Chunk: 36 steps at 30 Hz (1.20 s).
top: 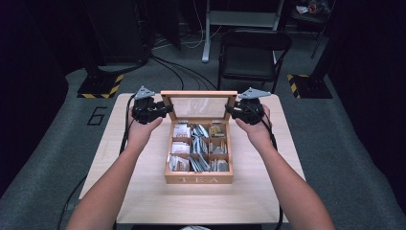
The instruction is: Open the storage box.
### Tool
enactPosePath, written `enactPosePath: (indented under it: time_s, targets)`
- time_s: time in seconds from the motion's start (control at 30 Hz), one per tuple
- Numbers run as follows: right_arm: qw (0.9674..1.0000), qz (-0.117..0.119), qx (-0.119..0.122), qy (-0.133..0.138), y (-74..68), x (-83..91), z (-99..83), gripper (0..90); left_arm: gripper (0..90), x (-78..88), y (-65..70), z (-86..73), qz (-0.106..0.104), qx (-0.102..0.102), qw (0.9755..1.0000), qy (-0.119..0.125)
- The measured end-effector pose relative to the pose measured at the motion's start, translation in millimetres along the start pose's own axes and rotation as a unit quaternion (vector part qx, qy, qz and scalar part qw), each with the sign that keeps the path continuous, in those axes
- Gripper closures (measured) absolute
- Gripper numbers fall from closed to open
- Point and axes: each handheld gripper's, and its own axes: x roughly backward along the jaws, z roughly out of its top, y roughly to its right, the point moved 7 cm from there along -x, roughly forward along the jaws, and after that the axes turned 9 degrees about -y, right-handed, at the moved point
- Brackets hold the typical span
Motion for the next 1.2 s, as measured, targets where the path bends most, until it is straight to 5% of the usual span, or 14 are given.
enactPosePath:
  time_s: [0.27,0.4,1.03,1.2]
  targets:
    - [1.0000,-0.001,0.003,-0.002,2.5,-2.0,2.5,63.0,60.9,-9.1,-3.0,-0.8,0.010,0.000,0.9999,-0.004]
    - [0.9999,0.004,-0.016,0.005,4.3,-3.6,4.2,59.2,61.7,-10.8,-4.8,2.8,0.019,-0.006,0.9998,-0.007]
    - [0.9999,-0.012,-0.009,-0.008,9.8,-30.1,-5.6,60.8,62.0,-15.7,-10.1,8.0,0.015,0.009,0.9998,-0.006]
    - [0.9996,-0.002,-0.025,-0.008,10.9,-33.8,-7.1,60.2,62.1,-16.5,-10.8,8.9,0.016,0.009,0.9998,-0.007]
